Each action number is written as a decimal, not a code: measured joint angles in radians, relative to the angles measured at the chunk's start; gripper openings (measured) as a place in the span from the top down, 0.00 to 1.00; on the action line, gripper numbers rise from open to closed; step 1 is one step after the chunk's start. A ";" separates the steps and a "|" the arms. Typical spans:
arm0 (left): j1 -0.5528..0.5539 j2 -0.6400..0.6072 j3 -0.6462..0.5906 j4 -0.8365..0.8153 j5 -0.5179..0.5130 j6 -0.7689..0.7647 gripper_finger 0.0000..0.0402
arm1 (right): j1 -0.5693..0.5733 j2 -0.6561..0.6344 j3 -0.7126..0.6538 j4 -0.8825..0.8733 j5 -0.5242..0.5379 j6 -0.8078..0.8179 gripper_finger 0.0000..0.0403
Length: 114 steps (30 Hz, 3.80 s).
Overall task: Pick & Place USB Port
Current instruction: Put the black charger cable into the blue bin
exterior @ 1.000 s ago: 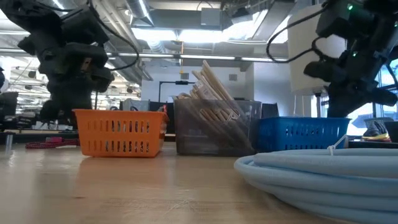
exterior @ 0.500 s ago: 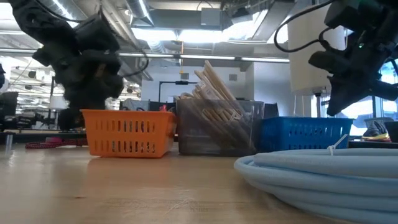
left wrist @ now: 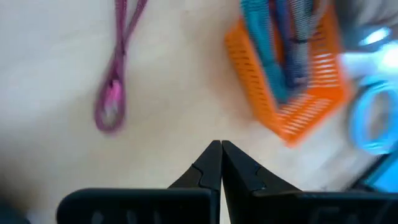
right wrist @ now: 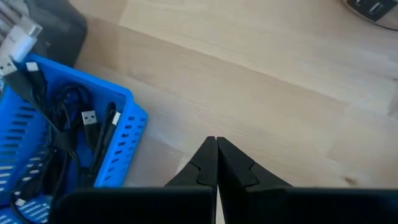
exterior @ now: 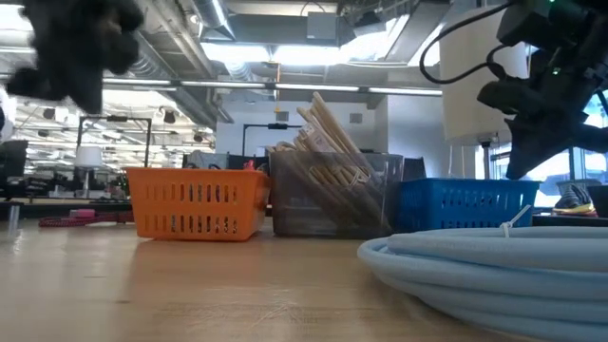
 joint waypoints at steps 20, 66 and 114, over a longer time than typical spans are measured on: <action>-0.714 0.395 0.095 0.183 0.035 -0.961 0.97 | 0.000 0.000 0.000 -0.004 -0.097 -0.208 1.00; -0.717 0.727 0.093 0.162 0.149 -0.927 0.97 | 0.000 -0.006 -0.001 0.038 -0.119 -0.240 1.00; 0.338 0.397 0.175 1.462 0.228 0.774 0.99 | 0.000 -0.004 0.425 0.648 -0.020 -0.810 1.00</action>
